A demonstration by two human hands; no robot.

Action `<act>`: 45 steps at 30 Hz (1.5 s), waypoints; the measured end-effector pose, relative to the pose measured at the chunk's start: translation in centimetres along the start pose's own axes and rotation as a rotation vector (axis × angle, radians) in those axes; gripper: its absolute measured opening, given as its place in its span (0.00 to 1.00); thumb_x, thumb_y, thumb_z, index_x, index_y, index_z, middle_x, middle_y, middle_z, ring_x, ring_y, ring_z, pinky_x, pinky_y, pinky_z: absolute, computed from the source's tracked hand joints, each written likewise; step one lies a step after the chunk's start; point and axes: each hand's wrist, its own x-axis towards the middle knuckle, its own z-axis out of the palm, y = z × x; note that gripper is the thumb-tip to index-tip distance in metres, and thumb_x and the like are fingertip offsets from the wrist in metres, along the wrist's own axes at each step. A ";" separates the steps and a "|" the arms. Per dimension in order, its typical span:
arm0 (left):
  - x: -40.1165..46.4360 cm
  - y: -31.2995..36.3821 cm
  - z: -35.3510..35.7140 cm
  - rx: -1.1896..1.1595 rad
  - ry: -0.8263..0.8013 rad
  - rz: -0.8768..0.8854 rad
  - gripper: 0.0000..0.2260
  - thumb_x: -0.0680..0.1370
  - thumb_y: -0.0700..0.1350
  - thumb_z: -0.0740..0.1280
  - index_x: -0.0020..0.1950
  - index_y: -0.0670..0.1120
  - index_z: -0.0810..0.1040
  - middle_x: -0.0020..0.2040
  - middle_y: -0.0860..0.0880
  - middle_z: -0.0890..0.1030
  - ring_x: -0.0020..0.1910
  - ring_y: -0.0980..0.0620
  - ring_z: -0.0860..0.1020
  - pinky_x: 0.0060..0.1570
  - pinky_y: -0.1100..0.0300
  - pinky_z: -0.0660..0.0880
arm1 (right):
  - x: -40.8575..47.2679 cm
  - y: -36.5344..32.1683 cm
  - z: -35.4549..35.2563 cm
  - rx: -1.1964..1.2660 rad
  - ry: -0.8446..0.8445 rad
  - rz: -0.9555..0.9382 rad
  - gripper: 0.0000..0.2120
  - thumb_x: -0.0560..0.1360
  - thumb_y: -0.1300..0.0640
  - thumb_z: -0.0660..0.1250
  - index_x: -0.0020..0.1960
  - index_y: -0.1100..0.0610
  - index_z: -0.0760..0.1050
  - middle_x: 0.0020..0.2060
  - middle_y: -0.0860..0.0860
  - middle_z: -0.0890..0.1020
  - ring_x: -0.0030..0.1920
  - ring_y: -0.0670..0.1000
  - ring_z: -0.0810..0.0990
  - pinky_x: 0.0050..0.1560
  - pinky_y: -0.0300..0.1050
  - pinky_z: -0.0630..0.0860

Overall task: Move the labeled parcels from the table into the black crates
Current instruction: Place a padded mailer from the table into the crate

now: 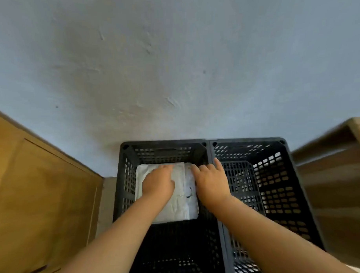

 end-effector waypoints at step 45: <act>-35.7 58.5 21.4 -0.117 -0.076 0.550 0.18 0.76 0.44 0.66 0.66 0.51 0.73 0.64 0.52 0.72 0.57 0.54 0.73 0.48 0.62 0.71 | -65.5 46.1 -7.9 0.202 0.140 0.920 0.19 0.74 0.57 0.59 0.65 0.51 0.69 0.63 0.50 0.70 0.63 0.52 0.70 0.72 0.49 0.56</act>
